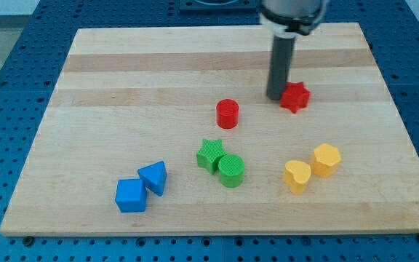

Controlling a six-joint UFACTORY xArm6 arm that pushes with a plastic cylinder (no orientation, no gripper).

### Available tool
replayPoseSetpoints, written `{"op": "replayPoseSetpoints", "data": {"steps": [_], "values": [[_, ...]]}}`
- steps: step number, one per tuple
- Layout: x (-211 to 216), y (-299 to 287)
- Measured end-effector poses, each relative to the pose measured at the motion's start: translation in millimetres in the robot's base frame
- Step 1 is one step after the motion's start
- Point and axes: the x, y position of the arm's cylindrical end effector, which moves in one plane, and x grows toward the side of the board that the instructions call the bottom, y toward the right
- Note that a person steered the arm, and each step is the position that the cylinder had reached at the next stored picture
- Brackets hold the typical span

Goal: Move your arm closer to the red circle

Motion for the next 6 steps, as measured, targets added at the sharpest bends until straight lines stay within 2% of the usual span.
{"op": "replayPoseSetpoints", "data": {"steps": [2,3,4,5,6], "values": [[0,19],[-25,-17],[-34,-80],[-27,-140],[5,-174]]}}
